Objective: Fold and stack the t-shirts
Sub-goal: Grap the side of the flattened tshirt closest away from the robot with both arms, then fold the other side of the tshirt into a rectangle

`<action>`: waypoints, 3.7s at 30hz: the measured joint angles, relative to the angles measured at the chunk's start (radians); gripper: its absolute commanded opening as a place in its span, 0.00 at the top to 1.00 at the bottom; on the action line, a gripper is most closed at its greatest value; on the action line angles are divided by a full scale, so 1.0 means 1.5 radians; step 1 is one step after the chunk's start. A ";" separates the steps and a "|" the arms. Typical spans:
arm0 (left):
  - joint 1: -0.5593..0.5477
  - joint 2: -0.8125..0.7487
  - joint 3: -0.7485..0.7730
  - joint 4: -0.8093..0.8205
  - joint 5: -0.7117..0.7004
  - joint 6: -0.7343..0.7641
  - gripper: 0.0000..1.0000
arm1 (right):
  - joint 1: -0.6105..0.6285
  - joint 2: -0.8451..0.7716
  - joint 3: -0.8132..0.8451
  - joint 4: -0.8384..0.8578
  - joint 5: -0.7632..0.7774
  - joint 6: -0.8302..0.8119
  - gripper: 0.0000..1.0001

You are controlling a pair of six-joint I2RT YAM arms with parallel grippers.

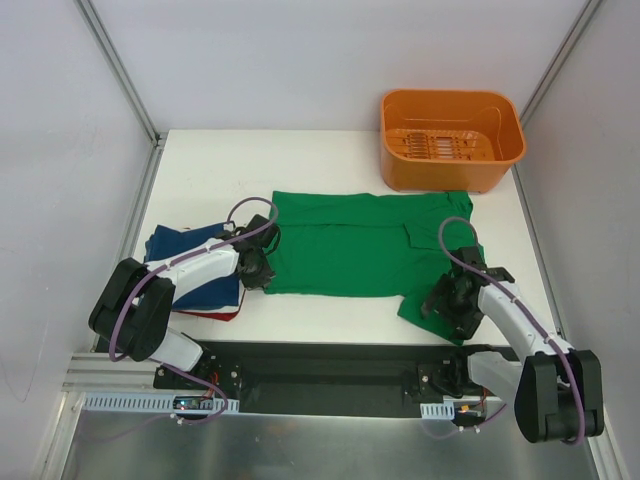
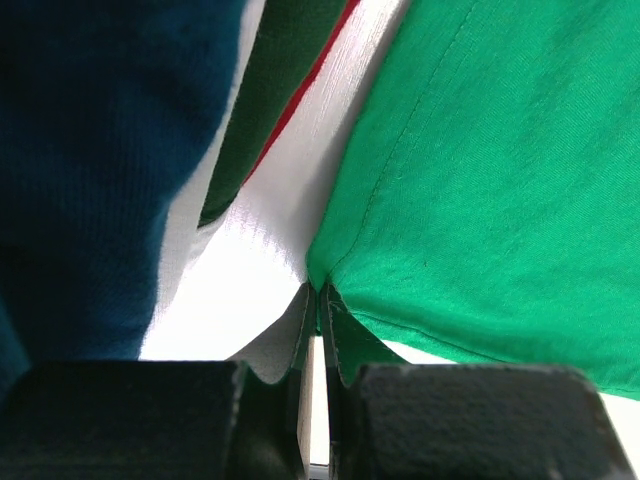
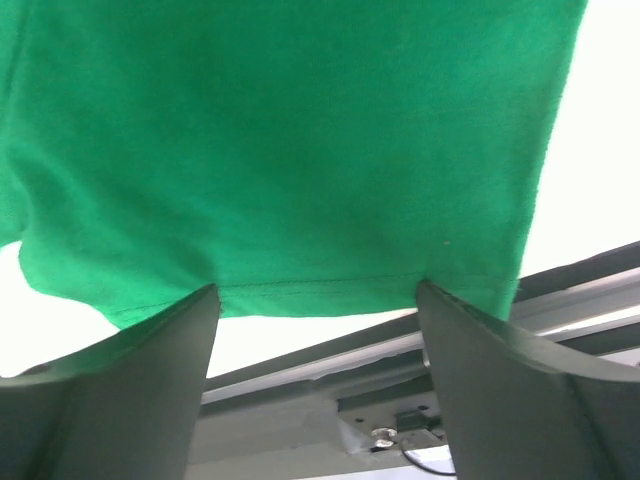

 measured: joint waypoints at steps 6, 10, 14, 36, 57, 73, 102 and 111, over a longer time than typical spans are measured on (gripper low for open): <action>0.000 0.000 0.000 0.000 0.001 0.000 1.00 | 0.000 0.055 0.014 -0.006 0.030 -0.027 0.42; 0.000 0.000 0.000 0.000 0.003 0.000 1.00 | 0.000 0.082 0.025 -0.003 0.029 -0.046 0.58; 0.000 0.000 0.000 0.000 0.003 0.000 1.00 | 0.000 0.087 0.028 0.002 0.028 -0.066 0.70; 0.000 -0.185 -0.102 0.004 0.084 -0.015 1.00 | 0.000 -0.161 0.082 -0.114 0.013 -0.105 0.99; -0.010 -0.302 -0.153 -0.019 0.117 -0.038 1.00 | 0.000 -0.238 0.159 -0.254 0.049 -0.112 0.96; 0.005 -0.101 0.046 -0.016 0.032 -0.020 1.00 | -0.005 -0.006 0.328 -0.111 0.150 -0.139 0.94; 0.087 0.174 0.263 -0.016 0.007 0.056 0.67 | -0.051 0.546 0.675 -0.036 0.156 -0.174 0.47; 0.080 0.114 0.270 -0.017 0.007 0.074 0.01 | -0.054 0.480 0.605 0.019 0.098 -0.193 0.03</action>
